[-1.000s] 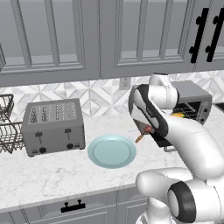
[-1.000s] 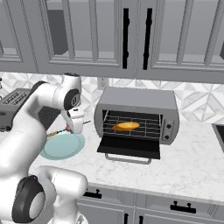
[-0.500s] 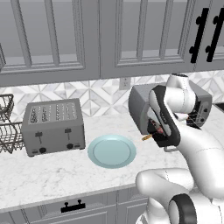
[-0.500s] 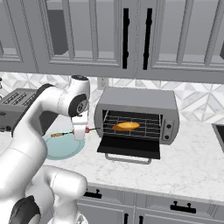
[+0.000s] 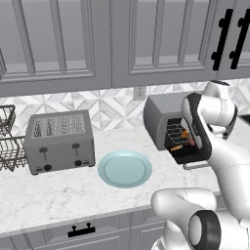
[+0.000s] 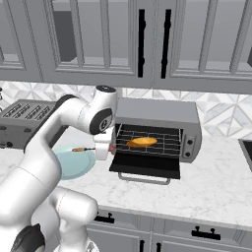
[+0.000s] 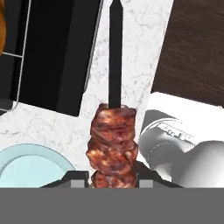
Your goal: Pick up the kebab skewer and baguette bread, and place them inside the toaster oven. Close the toaster oven door and start by setting the timer.
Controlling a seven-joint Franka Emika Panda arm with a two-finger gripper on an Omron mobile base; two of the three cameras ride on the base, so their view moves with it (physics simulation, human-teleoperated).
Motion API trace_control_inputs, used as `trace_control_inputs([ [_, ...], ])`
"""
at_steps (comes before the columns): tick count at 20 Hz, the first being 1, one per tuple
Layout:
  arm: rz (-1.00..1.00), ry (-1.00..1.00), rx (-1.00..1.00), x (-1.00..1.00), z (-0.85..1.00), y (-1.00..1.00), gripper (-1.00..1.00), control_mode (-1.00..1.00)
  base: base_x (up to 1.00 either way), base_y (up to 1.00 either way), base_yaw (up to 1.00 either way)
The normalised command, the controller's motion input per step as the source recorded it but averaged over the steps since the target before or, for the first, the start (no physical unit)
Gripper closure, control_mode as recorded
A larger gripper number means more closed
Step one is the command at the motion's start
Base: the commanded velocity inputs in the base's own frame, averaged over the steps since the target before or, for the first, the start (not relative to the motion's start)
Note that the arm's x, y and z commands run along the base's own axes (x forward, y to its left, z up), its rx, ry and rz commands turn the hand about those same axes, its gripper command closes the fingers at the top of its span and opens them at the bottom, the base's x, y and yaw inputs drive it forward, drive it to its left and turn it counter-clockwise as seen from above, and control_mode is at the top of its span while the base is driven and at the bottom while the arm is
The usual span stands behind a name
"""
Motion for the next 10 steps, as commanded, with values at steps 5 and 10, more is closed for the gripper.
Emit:
trace_control_inputs([
  [5,0.0,-0.05,0.0,0.35,0.0,-0.46,1.0,-1.0,0.0,0.0,0.0],
  [10,0.0,-0.03,0.0,0.26,0.0,-0.65,1.0,-1.0,0.0,0.0,0.0],
])
